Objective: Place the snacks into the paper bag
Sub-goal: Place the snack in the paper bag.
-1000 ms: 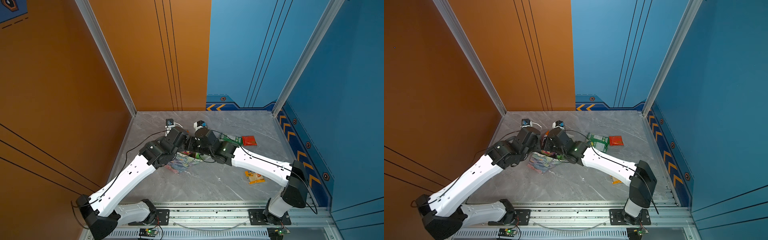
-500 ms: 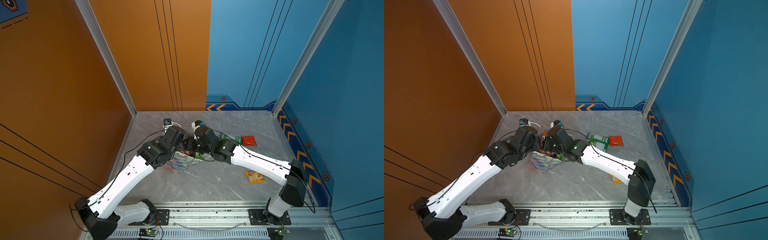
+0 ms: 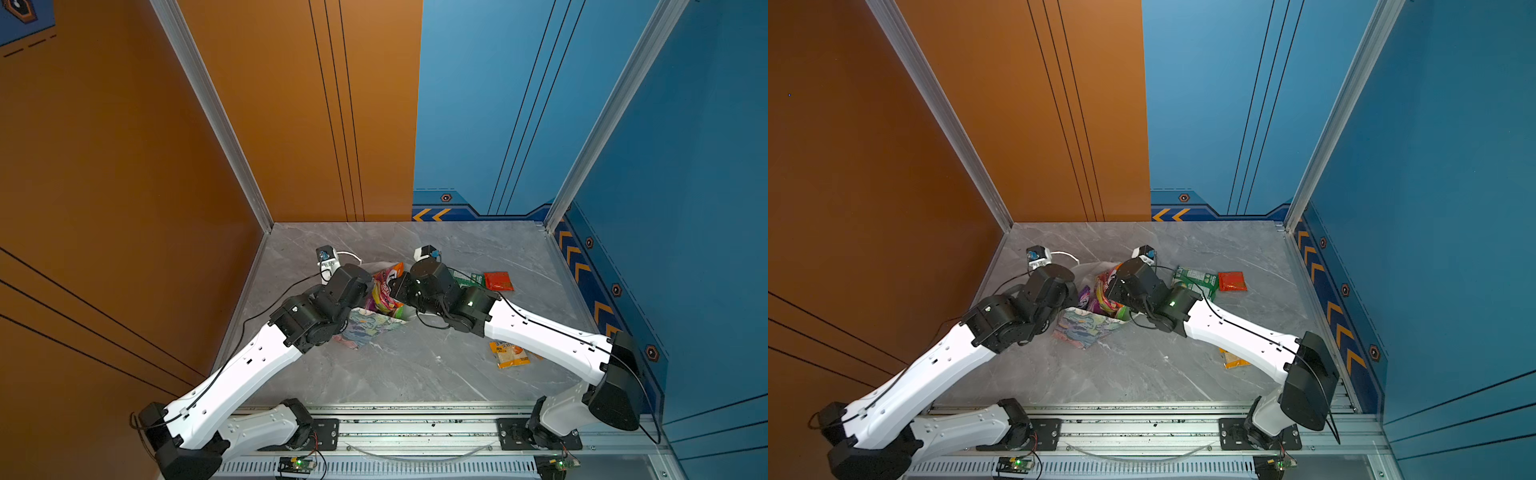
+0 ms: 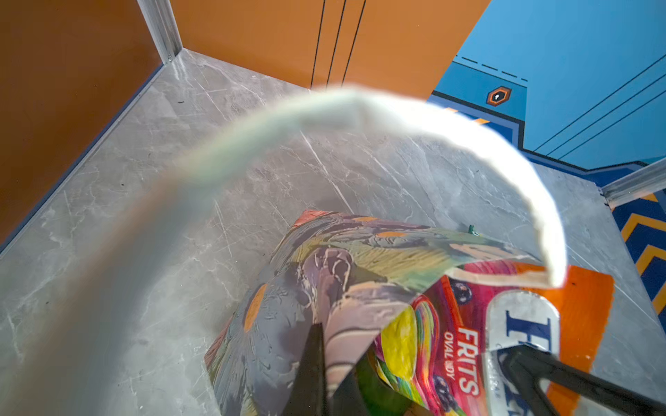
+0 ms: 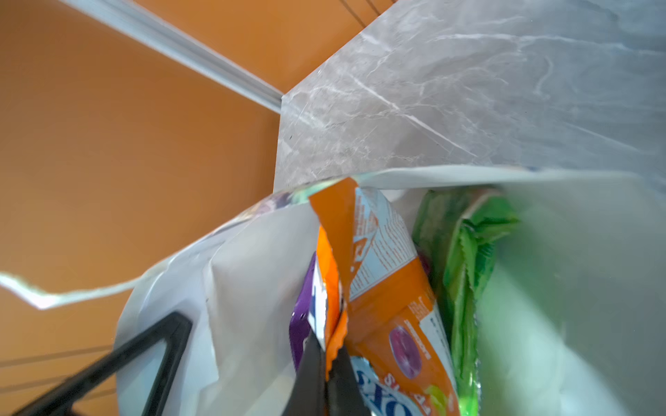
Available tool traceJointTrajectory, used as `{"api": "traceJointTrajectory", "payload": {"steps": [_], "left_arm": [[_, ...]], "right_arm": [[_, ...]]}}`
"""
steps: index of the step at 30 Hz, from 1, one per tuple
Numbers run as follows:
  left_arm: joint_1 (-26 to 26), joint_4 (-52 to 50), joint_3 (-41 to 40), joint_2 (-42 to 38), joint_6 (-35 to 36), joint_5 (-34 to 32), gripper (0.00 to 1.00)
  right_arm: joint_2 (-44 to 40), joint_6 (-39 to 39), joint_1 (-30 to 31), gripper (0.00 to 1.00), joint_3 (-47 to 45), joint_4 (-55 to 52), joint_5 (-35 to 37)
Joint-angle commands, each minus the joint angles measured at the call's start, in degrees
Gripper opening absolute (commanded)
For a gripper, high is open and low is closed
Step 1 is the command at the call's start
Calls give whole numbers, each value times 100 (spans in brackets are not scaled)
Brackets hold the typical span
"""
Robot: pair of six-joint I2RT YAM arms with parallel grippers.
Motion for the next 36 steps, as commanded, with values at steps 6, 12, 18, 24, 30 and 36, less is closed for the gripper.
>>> {"api": "traceJointTrajectory", "payload": {"steps": [6,12,18,24,30,36], "left_arm": [[-321,658,37,28,-328,-964,0],[-357,1000,-138,65,-257,-511,0],[-440,1111,-232,-71,-191,-312,0],[-378,1155,-302,-222,-139,-301,0],[-46,1155,-333,-259,-69,193,0],[265,1149,-308,-280,35,533,0]], "right_arm": [[-317,1470,84,0,-447,1431,691],[58,2002,81,0,-489,2444,426],[556,2108,67,0,-95,2711,221],[1044,2168,175,0,154,2547,-68],[1278,2023,191,0,310,2031,-61],[1484,1717,200,0,692,1481,-104]]}}
